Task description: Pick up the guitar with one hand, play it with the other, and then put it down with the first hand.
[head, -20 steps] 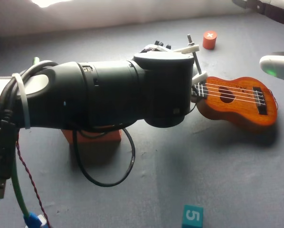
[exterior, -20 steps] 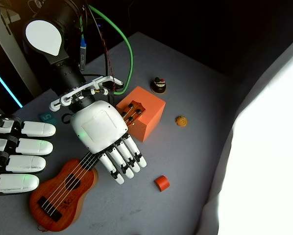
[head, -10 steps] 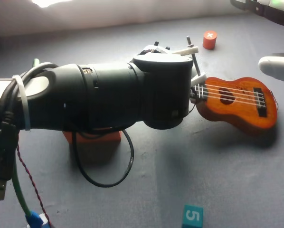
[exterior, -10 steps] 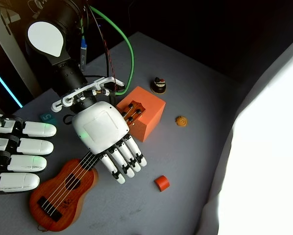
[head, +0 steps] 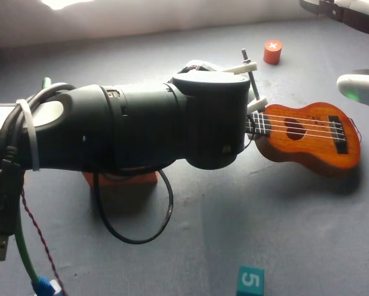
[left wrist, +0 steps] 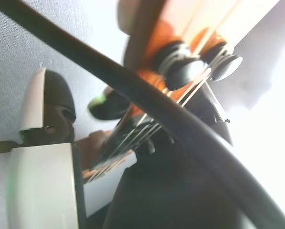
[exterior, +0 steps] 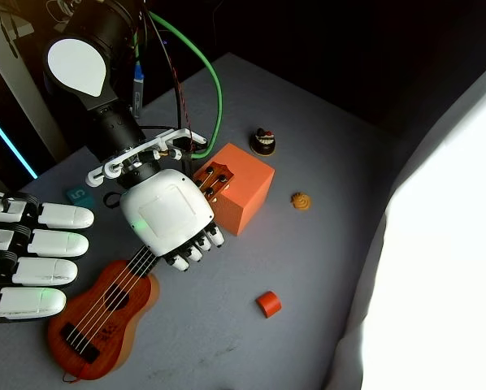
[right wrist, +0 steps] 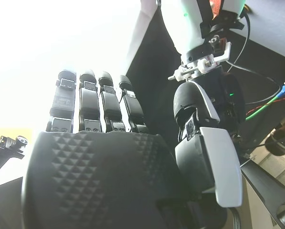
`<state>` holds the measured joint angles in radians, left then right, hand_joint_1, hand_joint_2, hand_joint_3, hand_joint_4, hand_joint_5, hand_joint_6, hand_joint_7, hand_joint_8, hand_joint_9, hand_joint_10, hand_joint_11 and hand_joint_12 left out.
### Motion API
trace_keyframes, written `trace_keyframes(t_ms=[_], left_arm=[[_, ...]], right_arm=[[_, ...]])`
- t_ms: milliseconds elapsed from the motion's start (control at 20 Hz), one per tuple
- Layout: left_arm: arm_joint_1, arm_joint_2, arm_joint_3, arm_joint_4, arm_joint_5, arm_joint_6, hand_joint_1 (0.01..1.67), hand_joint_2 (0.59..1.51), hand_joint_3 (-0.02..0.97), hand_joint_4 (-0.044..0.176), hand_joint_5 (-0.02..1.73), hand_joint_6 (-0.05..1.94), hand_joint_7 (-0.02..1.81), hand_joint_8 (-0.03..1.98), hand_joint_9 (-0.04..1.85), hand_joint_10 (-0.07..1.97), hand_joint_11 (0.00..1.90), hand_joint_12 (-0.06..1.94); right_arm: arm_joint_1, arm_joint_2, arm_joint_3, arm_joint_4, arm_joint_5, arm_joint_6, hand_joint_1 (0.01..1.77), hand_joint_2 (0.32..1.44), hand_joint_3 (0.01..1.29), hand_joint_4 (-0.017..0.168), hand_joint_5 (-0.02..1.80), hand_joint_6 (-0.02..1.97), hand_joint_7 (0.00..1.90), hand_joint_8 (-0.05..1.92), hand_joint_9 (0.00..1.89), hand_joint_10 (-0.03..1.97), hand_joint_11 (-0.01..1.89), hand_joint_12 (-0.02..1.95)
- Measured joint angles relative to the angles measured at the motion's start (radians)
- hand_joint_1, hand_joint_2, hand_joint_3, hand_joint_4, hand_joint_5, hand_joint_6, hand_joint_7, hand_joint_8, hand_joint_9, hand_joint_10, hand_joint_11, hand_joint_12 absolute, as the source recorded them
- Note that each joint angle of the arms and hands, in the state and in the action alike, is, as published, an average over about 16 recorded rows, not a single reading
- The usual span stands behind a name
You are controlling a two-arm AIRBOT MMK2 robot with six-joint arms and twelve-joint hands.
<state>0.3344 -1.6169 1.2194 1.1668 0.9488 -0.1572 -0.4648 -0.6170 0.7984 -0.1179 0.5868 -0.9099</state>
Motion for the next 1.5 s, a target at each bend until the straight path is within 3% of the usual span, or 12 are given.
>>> trace_keyframes(t_ms=[150, 350, 700, 1100, 1500], left_arm=[[-0.001, 0.000, 0.000, -0.002, 0.000, 0.000, 1.28, 1.079, 0.012, -0.004, 1.05, 1.90, 1.13, 1.94, 1.19, 1.92, 1.15, 1.91], [-0.005, 0.003, -0.004, -0.013, -0.002, 0.002, 1.34, 1.090, 0.010, -0.002, 1.23, 1.93, 1.33, 1.96, 1.42, 1.93, 1.41, 1.91], [-0.033, 0.035, -0.034, -0.051, -0.038, 0.008, 1.42, 1.094, -0.001, -0.001, 1.29, 1.93, 1.36, 1.97, 1.47, 1.92, 1.49, 1.91], [-0.094, 0.140, -0.135, -0.127, -0.113, 0.029, 1.45, 1.094, -0.014, -0.002, 1.25, 1.91, 1.31, 1.97, 1.42, 1.92, 1.45, 1.90], [-0.160, 0.264, -0.249, -0.205, -0.153, 0.066, 1.46, 1.094, -0.016, -0.003, 1.23, 1.88, 1.30, 1.97, 1.40, 1.92, 1.44, 1.90]], right_arm=[[0.000, 0.000, 0.004, -0.010, 0.000, 0.007, 0.19, 1.37, 0.02, 0.004, 0.05, 0.05, 0.02, 0.01, 0.03, 0.00, 0.02, 0.04], [0.000, 0.001, 0.026, -0.071, 0.007, 0.076, 0.20, 1.37, 0.02, 0.004, 0.05, 0.06, 0.02, 0.01, 0.03, 0.01, 0.02, 0.03], [0.007, 0.021, 0.090, -0.335, 0.023, 0.348, 0.19, 1.37, 0.02, 0.003, 0.04, 0.08, 0.02, 0.01, 0.03, 0.02, 0.02, 0.05], [0.036, 0.056, 0.149, -0.680, 0.028, 0.665, 0.16, 1.38, 0.02, 0.002, 0.02, 0.09, 0.02, 0.01, 0.02, 0.02, 0.02, 0.03], [0.074, 0.076, 0.153, -0.900, 0.029, 0.784, 0.17, 1.39, 0.02, 0.002, 0.03, 0.06, 0.02, 0.01, 0.03, 0.02, 0.02, 0.02]])
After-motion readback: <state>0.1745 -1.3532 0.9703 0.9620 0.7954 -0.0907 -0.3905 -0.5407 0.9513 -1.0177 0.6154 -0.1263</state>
